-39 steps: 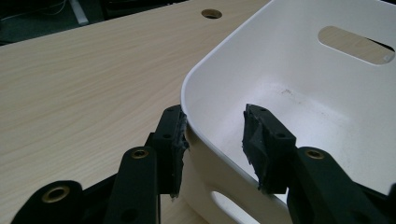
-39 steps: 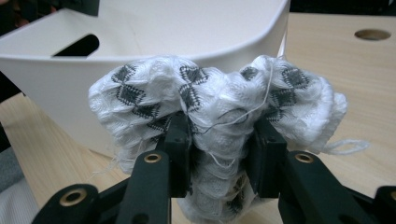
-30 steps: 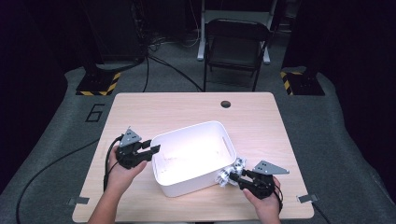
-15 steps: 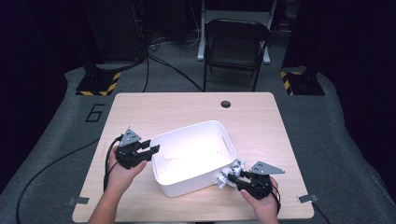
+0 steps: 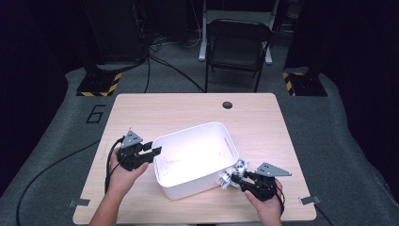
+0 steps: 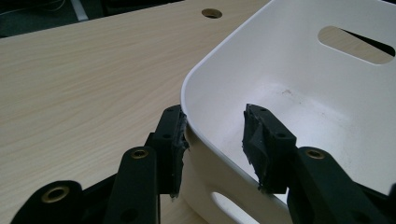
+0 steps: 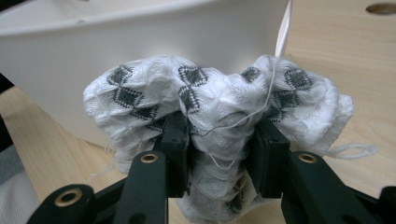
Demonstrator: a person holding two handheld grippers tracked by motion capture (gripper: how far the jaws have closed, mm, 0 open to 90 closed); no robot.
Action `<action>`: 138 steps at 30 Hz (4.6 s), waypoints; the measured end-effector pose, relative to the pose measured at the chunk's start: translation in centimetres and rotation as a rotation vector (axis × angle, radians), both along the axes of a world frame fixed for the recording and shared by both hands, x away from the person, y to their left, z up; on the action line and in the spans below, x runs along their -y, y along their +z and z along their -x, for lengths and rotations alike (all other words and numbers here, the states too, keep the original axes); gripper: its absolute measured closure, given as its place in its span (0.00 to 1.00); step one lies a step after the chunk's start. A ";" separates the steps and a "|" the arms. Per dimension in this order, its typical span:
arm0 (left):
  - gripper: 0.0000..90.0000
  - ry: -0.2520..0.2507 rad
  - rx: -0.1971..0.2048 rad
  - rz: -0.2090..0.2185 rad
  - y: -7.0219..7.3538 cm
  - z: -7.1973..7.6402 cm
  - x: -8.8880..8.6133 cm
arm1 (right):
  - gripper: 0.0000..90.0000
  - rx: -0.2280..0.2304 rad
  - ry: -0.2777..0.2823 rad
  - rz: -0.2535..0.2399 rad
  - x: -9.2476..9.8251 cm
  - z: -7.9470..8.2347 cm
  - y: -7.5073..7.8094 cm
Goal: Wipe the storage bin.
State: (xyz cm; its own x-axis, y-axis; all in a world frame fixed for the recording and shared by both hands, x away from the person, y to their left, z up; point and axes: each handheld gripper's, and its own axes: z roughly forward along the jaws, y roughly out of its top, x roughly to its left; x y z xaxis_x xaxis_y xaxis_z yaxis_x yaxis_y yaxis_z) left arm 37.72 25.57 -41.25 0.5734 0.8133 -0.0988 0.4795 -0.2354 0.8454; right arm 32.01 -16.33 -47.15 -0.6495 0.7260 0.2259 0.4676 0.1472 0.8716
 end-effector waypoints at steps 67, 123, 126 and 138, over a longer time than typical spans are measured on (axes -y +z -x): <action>0.77 -0.042 0.044 -0.055 -0.5 0.3 0.6 | 0.70 0.076 -0.031 -0.022 -0.4 0.9 2.0; 0.76 -0.083 0.053 -0.006 -0.8 0.6 0.9 | 0.69 0.089 -0.023 0.004 -1.0 0.9 2.2; 0.76 -0.085 0.052 -0.006 -0.8 0.6 0.8 | 0.70 0.066 -0.016 -0.001 -0.9 0.6 1.6; 0.75 -0.085 0.054 -0.004 -0.9 0.6 0.8 | 0.70 -0.055 0.004 0.073 -1.3 -0.7 -1.0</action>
